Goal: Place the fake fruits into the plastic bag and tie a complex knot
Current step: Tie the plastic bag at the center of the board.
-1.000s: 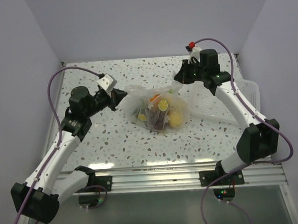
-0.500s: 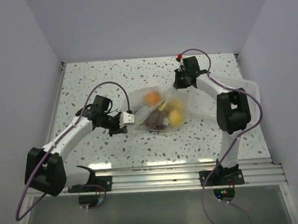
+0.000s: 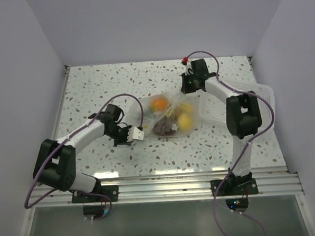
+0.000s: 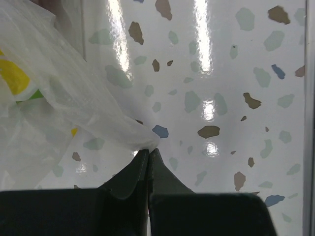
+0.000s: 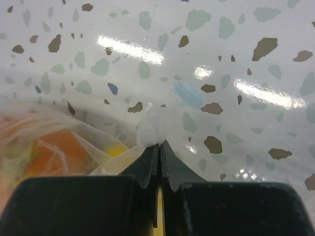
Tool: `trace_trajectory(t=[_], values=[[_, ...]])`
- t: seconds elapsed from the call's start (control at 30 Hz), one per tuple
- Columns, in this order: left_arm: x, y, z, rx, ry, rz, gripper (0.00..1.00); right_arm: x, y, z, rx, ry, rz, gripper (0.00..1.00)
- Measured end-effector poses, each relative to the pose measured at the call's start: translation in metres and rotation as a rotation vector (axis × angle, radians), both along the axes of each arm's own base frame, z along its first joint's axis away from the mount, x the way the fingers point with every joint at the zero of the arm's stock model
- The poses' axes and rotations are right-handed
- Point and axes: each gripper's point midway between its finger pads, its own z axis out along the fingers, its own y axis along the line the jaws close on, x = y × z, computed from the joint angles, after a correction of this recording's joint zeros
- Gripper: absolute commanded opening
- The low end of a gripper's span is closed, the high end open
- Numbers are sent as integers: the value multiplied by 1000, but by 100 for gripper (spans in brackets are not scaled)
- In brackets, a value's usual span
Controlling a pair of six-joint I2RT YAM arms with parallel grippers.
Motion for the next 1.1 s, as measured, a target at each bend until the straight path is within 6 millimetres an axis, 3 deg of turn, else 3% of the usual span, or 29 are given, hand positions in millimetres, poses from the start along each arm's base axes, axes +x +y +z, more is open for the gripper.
trace_trajectory(t=[0.1,0.2,0.33,0.43,0.53,0.6,0.83,0.9,1.03,1.1], values=[[-3,-9,23,-38,35,-7,0,-4,14,11,70,-4,73,0],[15,-37,81,-145,0,-19,0,-11,31,38,164,-32,154,0],[33,-89,171,-348,-100,-66,0,-27,61,107,316,-138,283,0],[34,-111,205,-465,-88,-39,0,-46,83,164,427,-236,400,0],[48,-122,215,-525,-62,36,0,-67,98,199,506,-291,507,0],[60,-131,218,-561,-44,85,0,-80,105,210,550,-296,575,0],[95,-143,223,-627,-22,218,0,-111,109,201,598,-228,727,4],[103,-142,225,-643,-19,254,0,-118,109,198,601,-217,764,16],[117,-136,229,-664,-26,307,0,-129,109,194,617,-195,816,52],[120,-136,229,-672,-24,319,0,-133,109,193,619,-188,831,54]])
